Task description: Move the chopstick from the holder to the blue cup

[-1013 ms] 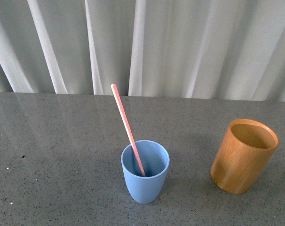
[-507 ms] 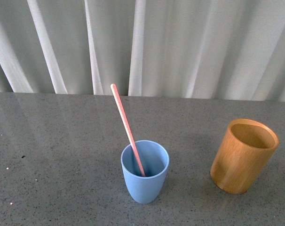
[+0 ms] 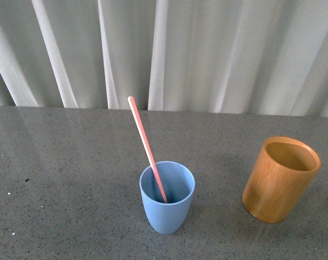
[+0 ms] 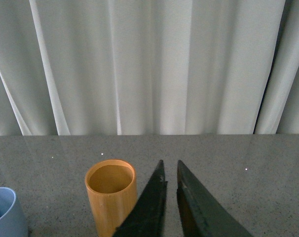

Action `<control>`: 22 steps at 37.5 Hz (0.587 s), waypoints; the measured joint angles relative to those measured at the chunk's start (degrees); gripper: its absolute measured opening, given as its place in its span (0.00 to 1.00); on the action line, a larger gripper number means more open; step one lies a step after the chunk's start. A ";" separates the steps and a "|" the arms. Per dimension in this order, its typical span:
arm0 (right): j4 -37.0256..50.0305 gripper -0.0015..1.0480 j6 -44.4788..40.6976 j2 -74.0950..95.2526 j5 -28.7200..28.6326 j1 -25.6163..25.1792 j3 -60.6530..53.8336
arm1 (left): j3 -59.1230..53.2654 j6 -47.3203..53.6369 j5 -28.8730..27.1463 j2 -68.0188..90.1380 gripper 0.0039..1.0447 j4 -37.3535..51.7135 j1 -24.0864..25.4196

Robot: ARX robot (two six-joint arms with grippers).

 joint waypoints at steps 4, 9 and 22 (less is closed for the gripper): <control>0.00 0.23 0.00 0.00 0.00 0.00 0.00 | 0.00 0.00 0.02 0.00 0.94 0.00 0.00; 0.00 0.43 0.00 0.00 0.00 0.00 0.00 | 0.00 0.00 0.02 -0.02 0.94 0.00 0.00; 0.00 0.91 0.04 0.00 0.00 0.00 0.00 | 0.00 0.00 0.00 0.00 0.94 0.00 0.00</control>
